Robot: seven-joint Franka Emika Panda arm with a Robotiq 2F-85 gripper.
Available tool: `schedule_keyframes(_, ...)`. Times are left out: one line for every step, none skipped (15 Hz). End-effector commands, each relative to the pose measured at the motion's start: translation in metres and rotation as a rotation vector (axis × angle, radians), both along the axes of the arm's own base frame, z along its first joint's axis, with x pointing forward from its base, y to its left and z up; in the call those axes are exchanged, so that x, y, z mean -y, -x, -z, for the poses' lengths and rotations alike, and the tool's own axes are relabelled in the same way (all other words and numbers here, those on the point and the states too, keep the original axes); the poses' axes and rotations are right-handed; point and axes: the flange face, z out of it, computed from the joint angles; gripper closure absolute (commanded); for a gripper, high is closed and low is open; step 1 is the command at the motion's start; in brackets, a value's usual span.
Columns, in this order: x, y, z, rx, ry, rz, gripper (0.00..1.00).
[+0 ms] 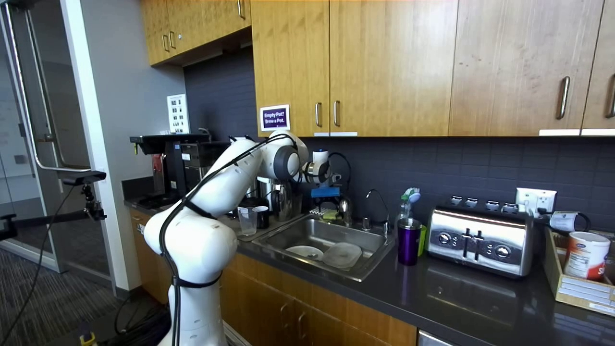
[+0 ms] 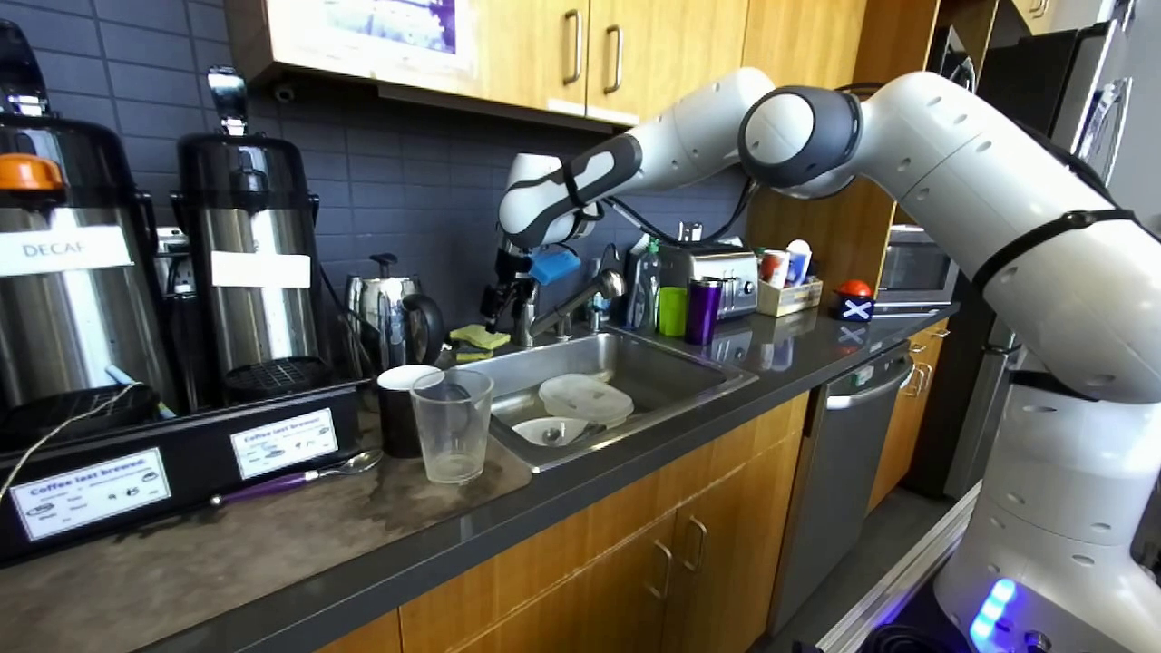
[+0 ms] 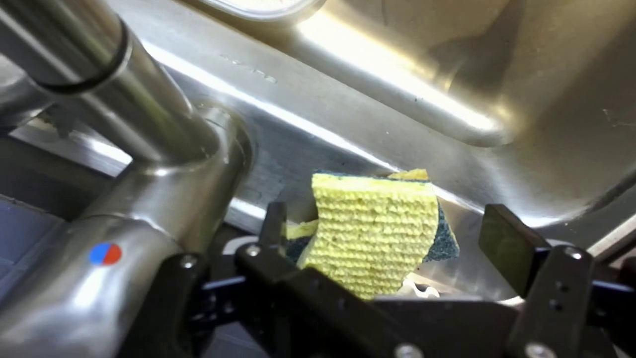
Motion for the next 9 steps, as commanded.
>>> schedule_keyframes(0.003,-0.013,0.002,-0.001,0.014,-0.021,0.00)
schedule_keyframes(0.004,-0.015,0.003,-0.001,0.015,-0.022,0.00)
schedule_keyframes(0.005,-0.016,0.005,-0.003,0.015,-0.022,0.00)
schedule_keyframes(0.006,-0.018,0.008,-0.006,0.016,-0.022,0.00)
schedule_keyframes(0.006,-0.019,0.010,-0.007,0.019,-0.022,0.00)
schedule_keyframes(0.007,-0.021,0.012,-0.009,0.024,-0.023,0.00)
schedule_keyframes(0.008,-0.022,0.014,-0.012,0.026,-0.023,0.00)
schedule_keyframes(0.009,-0.023,0.016,-0.016,0.029,-0.022,0.00)
schedule_keyframes(0.009,-0.024,0.016,-0.019,0.031,-0.022,0.00)
